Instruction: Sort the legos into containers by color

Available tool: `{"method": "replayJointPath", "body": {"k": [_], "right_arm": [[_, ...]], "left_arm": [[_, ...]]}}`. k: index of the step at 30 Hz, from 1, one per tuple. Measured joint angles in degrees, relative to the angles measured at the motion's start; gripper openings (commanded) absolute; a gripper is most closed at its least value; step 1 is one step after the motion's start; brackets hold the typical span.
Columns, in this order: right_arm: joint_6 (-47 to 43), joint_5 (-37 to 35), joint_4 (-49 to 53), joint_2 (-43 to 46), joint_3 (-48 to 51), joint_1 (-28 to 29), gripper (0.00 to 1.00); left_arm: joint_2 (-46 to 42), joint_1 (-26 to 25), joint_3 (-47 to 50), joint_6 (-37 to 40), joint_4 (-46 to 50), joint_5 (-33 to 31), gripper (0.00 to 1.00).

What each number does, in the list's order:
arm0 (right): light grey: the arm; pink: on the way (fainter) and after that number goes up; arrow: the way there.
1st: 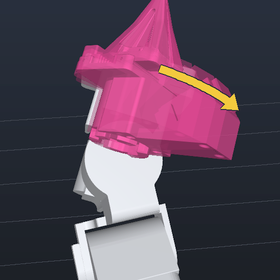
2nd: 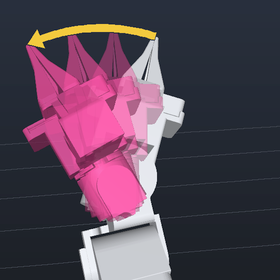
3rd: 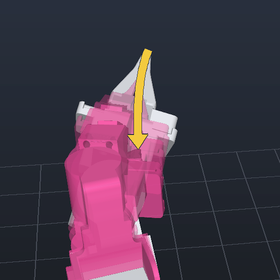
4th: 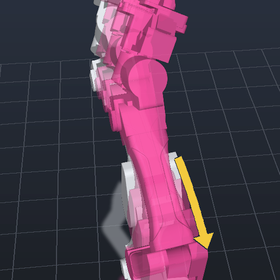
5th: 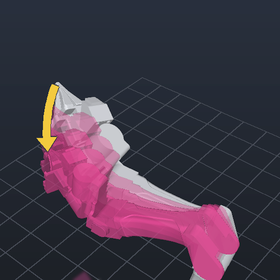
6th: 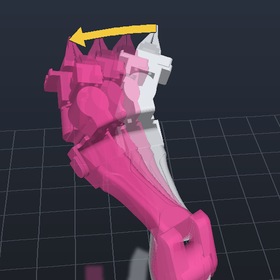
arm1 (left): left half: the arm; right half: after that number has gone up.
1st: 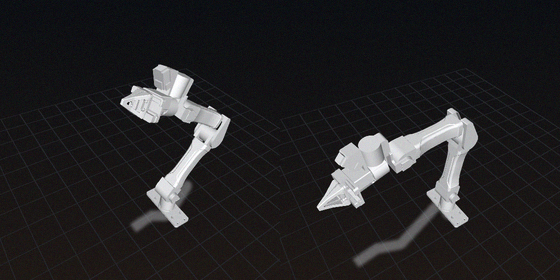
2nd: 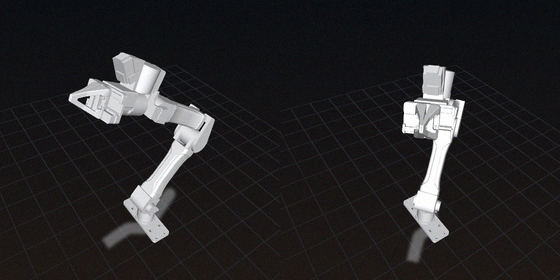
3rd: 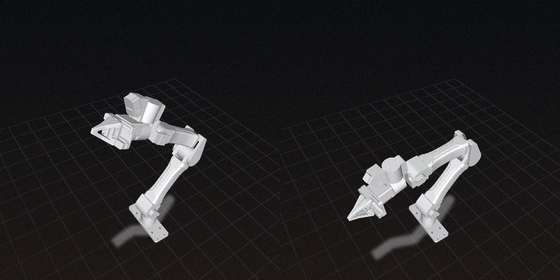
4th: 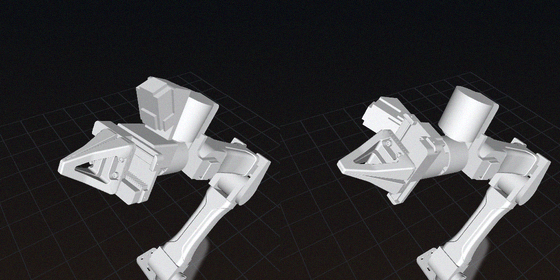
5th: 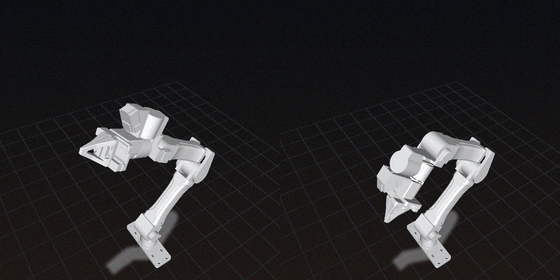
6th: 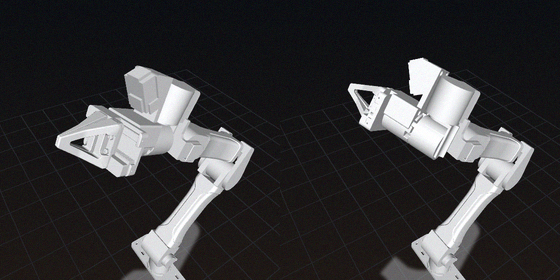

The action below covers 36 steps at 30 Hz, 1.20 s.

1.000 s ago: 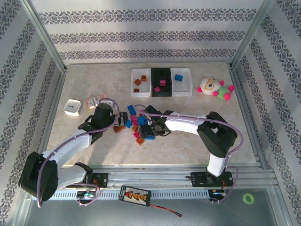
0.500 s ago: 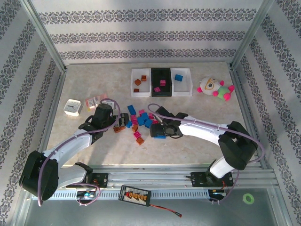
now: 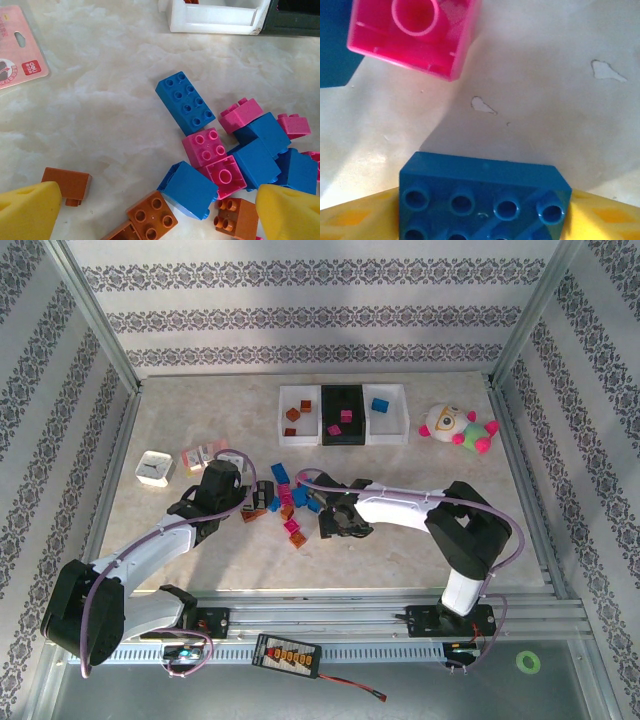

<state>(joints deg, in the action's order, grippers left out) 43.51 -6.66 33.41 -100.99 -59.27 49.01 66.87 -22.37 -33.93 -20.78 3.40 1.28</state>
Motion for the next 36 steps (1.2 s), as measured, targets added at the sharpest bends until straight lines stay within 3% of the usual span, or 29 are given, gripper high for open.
{"method": "replayJointPath", "body": {"k": [6,10,15,19,27,36], "right_arm": [[-0.24,-0.07,0.50,1.46,-0.20,-0.15,0.61],[-1.09,-0.94,0.68,6.88,-0.26,-1.81,0.61],[-4.57,-3.89,-0.68,14.43,-1.46,-8.70,0.60],[-8.33,-5.11,-4.20,15.19,-4.55,-17.03,0.60],[-11.13,-2.84,-14.10,2.56,-17.42,-32.35,0.60],[-8.44,2.01,-16.96,-16.92,-33.31,-38.05,0.61]], "left_arm": [[0.00,0.00,0.11,0.46,-0.31,0.46,0.99],[-0.02,0.00,0.74,2.19,-2.12,3.23,0.99],[-0.13,-2.32,1.99,6.36,-6.64,7.28,0.99],[0.11,-6.38,3.15,9.29,-11.93,10.29,0.99],[2.69,-9.01,3.78,10.95,-22.53,12.70,0.99],[3.78,-9.18,3.82,11.19,-25.51,13.29,0.99]]}}
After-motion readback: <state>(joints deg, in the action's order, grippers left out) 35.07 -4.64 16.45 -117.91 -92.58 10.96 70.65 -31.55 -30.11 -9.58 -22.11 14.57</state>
